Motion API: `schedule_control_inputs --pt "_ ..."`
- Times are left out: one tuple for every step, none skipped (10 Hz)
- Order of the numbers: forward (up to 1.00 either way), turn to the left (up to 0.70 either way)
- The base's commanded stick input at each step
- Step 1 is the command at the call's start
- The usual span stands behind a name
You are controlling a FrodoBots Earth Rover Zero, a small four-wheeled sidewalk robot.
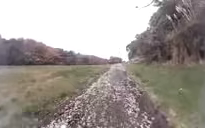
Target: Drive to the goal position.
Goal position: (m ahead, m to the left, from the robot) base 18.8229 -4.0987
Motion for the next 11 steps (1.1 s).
schedule_control_inputs --pt "1.0 -0.33" --pt "1.0 0.0" --pt "1.0 0.0" --pt "1.0 0.0" --pt "1.0 0.0" --pt "1.0 0.0" --pt "1.0 0.0" --pt "1.0 0.0" --pt "1.0 0.0" --pt "1.0 0.0" --pt "1.0 0.0"
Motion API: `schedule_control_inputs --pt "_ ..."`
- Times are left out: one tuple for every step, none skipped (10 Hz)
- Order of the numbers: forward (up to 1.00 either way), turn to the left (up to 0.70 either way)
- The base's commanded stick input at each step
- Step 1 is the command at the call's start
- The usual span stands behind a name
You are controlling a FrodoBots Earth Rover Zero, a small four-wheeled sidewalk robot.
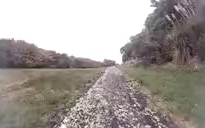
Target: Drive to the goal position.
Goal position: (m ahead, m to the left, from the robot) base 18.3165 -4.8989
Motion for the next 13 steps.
schedule_control_inputs --pt "1.0 0.0" --pt "1.0 0.0" --pt "1.0 0.0" --pt "1.0 0.0" --pt "1.0 0.0" --pt "1.0 0.0" --pt "1.0 -0.23" --pt "1.0 -0.32" --pt "1.0 -0.4" --pt "1.0 -0.34" --pt "1.0 -0.29" --pt "1.0 -0.18" --pt "1.0 -0.07"
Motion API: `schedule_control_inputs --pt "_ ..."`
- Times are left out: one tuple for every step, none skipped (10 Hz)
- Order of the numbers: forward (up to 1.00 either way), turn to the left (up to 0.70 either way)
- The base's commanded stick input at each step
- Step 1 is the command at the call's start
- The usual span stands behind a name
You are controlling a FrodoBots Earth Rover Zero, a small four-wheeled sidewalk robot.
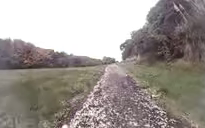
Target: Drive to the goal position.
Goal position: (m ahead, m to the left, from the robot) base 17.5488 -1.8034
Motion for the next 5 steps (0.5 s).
schedule_control_inputs --pt "1.0 0.0" --pt "1.0 0.0" --pt "1.0 0.0" --pt "1.0 0.0" --pt "1.0 0.0"
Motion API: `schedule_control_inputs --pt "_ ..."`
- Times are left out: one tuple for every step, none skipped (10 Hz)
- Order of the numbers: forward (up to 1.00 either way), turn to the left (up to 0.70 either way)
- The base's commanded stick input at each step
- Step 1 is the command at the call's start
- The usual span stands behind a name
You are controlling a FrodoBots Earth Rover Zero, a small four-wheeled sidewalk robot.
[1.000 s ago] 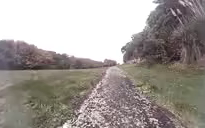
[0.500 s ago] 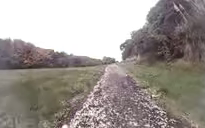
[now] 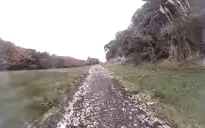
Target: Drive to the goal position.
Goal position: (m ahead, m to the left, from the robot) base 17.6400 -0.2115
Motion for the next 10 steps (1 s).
schedule_control_inputs --pt "1.0 0.0" --pt "1.0 0.0" --pt "1.0 0.0" --pt "1.0 0.0" --pt "1.0 0.0" --pt "1.0 0.0" --pt "1.0 0.0" --pt "1.0 0.0" --pt "1.0 0.0" --pt "1.0 0.07"
